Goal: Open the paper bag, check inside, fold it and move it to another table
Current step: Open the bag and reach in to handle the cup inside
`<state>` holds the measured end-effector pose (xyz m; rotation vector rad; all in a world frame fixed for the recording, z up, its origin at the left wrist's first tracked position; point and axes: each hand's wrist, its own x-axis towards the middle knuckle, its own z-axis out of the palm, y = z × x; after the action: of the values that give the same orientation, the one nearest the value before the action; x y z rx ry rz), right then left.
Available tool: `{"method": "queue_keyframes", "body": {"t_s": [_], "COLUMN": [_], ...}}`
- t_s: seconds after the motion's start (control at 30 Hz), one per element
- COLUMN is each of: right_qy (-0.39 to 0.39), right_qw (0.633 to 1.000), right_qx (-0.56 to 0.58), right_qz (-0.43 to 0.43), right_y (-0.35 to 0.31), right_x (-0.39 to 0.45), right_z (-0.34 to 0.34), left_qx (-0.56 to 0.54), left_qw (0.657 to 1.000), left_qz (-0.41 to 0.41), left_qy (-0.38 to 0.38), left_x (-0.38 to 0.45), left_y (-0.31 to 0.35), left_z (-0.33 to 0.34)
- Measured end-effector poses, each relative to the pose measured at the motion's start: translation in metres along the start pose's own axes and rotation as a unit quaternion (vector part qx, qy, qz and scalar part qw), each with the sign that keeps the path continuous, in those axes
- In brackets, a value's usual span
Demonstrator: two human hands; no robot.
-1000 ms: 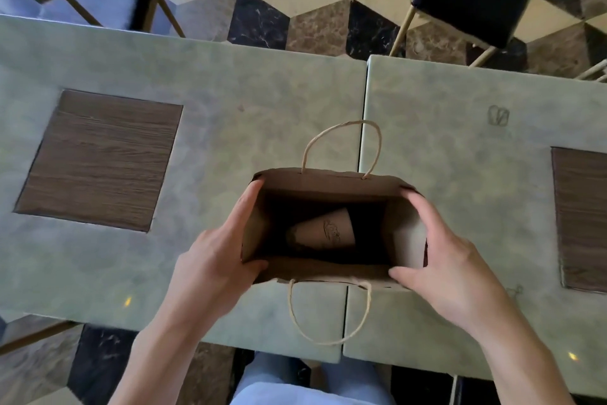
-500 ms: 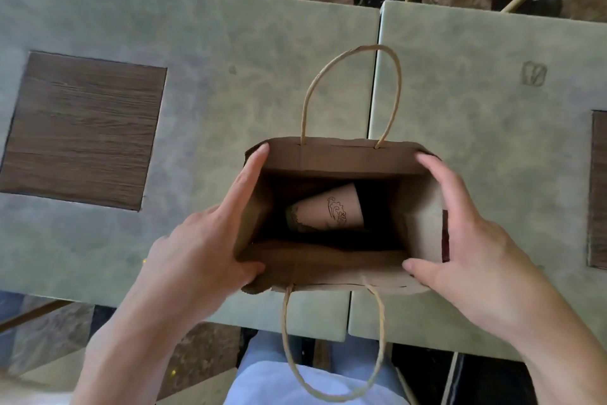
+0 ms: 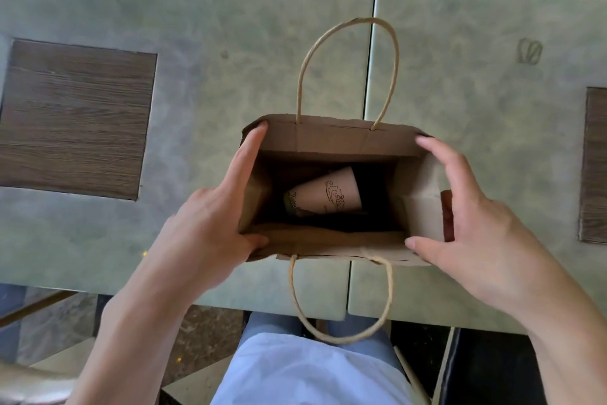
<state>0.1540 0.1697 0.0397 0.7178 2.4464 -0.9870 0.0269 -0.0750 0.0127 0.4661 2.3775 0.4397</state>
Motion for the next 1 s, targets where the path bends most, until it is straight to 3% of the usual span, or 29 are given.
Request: {"method": "queue_keyframes", "body": {"t_s": [0.27, 0.43, 0.57, 0.77, 0.9, 1.0], "right_qy": [0.001, 0.031, -0.097, -0.275, -0.282, -0.278], "right_qw": [0.999, 0.988, 0.966, 0.879, 0.819, 0.823], "right_qx": [-0.05, -0.091, -0.146, -0.367, -0.48, -0.487], "right_qz": [0.007, -0.12, -0.189, -0.126, -0.14, -0.092], "right_y": [-0.015, -0.05, -0.082, -0.085, -0.071, -0.056], "right_x": [-0.005, -0.006, 0.019, 0.087, 0.109, 0.12], "right_z": [-0.011, -0.018, 0.008, 0.08, 0.105, 0.114], "left_qx": [-0.035, -0.054, -0.073, -0.093, -0.101, -0.114], "left_qw": [0.999, 0.997, 0.995, 0.994, 0.993, 0.992], "left_qz": [0.03, 0.051, 0.065, 0.059, 0.055, 0.054], "left_qy": [0.007, -0.005, -0.004, -0.024, -0.025, -0.023], "left_x": [0.002, 0.001, 0.001, 0.004, 0.006, 0.007], "left_y": [0.001, 0.004, 0.005, 0.007, 0.007, 0.006], "left_z": [0.008, 0.011, 0.013, 0.011, 0.009, 0.009]}}
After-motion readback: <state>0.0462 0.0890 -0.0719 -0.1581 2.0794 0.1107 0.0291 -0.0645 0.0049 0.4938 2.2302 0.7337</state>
